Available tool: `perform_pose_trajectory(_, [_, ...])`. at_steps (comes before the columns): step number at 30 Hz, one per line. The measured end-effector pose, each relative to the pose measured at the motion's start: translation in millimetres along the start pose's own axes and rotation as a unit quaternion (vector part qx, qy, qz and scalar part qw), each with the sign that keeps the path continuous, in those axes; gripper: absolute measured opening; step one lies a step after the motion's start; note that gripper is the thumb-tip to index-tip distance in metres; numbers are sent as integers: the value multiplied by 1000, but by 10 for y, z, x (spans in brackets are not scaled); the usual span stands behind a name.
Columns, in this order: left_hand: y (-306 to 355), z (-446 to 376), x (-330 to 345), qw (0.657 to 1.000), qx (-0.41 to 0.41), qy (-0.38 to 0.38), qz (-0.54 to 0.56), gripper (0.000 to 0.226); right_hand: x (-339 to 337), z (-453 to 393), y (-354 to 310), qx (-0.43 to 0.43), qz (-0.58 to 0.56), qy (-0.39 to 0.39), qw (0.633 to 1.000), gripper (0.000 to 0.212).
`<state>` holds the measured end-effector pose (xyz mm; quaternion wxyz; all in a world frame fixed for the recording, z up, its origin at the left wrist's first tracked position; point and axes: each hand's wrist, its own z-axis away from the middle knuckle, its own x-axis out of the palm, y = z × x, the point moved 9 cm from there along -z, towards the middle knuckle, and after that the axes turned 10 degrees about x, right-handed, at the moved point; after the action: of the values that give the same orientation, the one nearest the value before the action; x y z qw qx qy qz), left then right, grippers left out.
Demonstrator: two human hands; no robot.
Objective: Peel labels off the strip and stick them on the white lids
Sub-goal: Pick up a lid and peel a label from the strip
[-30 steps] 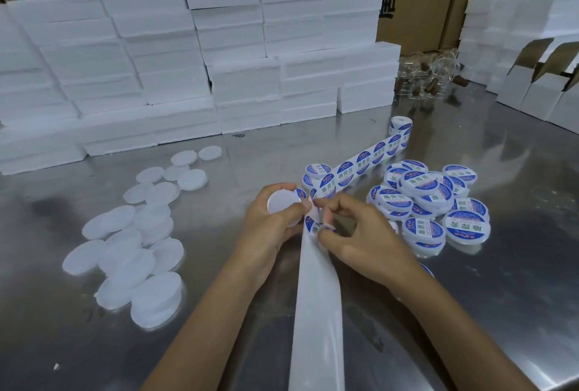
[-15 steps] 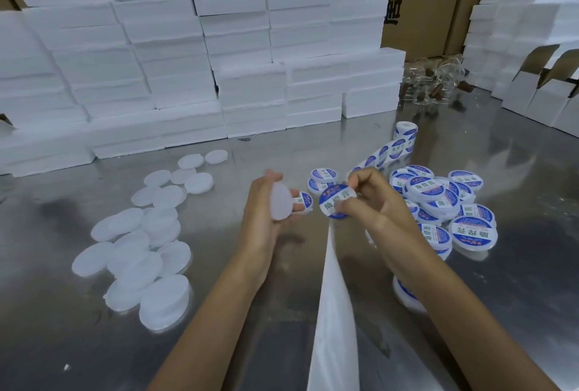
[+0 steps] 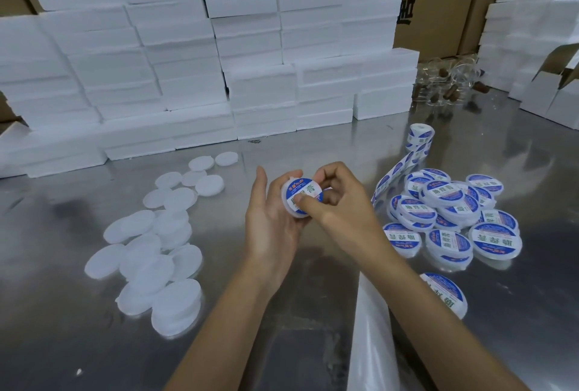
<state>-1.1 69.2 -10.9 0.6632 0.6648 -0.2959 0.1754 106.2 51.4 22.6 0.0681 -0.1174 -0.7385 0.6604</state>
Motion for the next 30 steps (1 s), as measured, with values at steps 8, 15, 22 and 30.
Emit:
perform_pose_trajectory(8, [24, -19, 53, 998, 30, -17, -54, 56, 15, 27, -16, -40, 58, 20, 997, 32])
perform_pose_trajectory(15, [59, -23, 6, 1000, 25, -11, -16, 50, -147, 74, -114, -111, 230, 111, 961, 59])
perform_pose_trajectory(22, [-13, 14, 60, 998, -21, -35, 52, 55, -64, 158, -211, -158, 351, 121, 915, 44])
perform_pose_trajectory(30, [-84, 77, 195, 995, -31, -85, 37, 56, -169, 150, -189, -145, 398, 176, 889, 44])
